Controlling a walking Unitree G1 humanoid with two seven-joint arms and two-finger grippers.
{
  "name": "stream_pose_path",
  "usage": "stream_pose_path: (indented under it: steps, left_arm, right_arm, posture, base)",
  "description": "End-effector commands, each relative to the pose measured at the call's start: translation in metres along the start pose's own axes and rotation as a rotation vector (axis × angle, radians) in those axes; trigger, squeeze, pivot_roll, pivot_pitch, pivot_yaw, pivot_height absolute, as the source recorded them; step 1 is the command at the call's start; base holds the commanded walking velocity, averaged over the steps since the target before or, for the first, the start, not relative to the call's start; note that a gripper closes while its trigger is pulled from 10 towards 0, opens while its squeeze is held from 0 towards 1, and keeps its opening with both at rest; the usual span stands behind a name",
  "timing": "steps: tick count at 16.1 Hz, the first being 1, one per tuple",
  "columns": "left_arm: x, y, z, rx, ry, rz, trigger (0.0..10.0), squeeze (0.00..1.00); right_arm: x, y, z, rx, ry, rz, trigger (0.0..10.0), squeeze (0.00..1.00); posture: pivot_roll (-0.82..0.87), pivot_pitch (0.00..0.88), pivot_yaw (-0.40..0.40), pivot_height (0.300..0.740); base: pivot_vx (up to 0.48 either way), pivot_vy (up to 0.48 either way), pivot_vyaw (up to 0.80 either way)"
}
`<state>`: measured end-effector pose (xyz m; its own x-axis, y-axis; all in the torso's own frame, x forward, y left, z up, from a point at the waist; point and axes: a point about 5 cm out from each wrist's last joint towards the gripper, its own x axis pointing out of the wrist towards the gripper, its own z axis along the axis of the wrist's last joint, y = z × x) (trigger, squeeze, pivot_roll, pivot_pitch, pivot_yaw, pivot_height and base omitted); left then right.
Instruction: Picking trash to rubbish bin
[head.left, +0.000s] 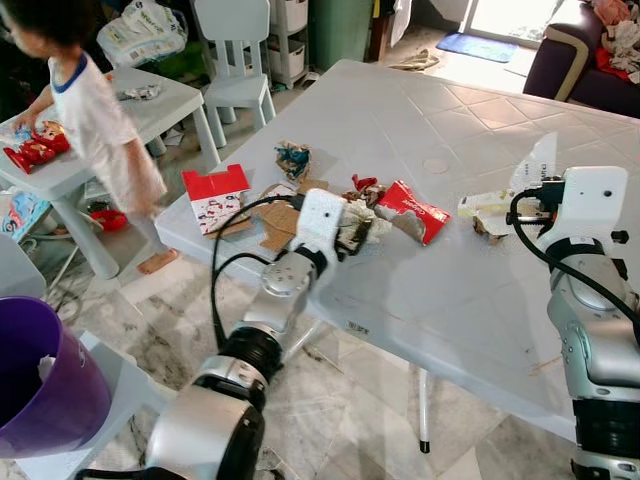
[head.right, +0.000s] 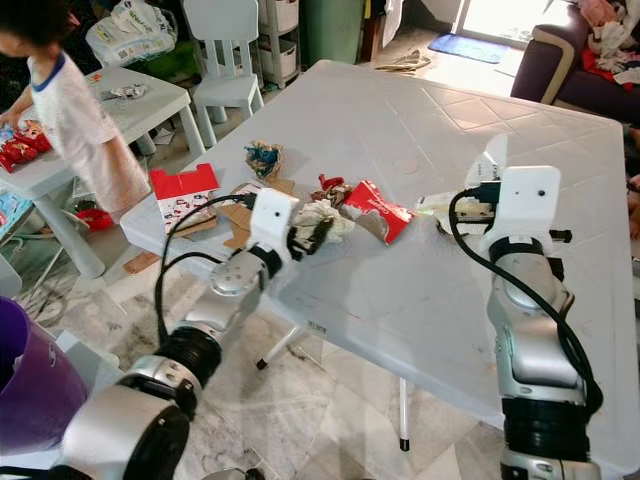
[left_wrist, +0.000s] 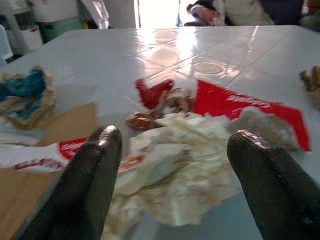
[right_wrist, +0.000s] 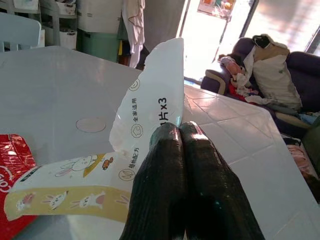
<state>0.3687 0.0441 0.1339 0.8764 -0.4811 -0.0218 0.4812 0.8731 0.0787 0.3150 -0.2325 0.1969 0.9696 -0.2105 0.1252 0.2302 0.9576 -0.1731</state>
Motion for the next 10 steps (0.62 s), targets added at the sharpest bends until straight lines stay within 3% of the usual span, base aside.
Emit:
stream_pose_path:
  steps: [1, 5, 6, 9, 10]
  left_arm:
    - [0.003, 0.001, 0.005, 0.041, 0.0, -0.005, 10.0, 1.0]
    - [0.002, 0.01, -0.004, 0.059, 0.075, 0.034, 10.0, 1.0]
    - [0.0, 0.009, -0.009, 0.068, 0.098, 0.01, 10.0, 0.0]
    - [-0.002, 0.005, -0.019, 0.077, 0.143, -0.011, 10.0, 0.0]
    - [-0.002, 0.005, -0.019, 0.064, 0.144, -0.012, 8.7, 0.0]
  right_arm:
    - [-0.003, -0.003, 0.002, 0.003, -0.004, -0.005, 10.0, 0.0]
    - [-0.008, -0.003, 0.0, 0.008, 0.008, -0.004, 10.0, 0.0]
    - [-0.011, -0.002, -0.001, 0.009, 0.011, -0.002, 10.0, 0.0]
    - [-0.014, -0.001, -0.002, 0.013, 0.02, 0.006, 10.0, 0.0]
    - [-0.015, 0.0, -0.002, 0.016, 0.022, 0.009, 10.0, 0.0]
  posture:
    - [-0.12, 0.09, -0.028, 0.74]
    - [-0.12, 0.11, -0.023, 0.74]
    - [-0.12, 0.117, -0.022, 0.74]
    - [-0.12, 0.124, -0.023, 0.74]
    - [-0.12, 0.126, -0.023, 0.74]
  base:
    - [0.0, 0.0, 0.0]
    - [0.0, 0.0, 0.0]
    - [0.0, 0.0, 0.0]
    - [0.0, 0.0, 0.0]
    - [0.0, 0.0, 0.0]
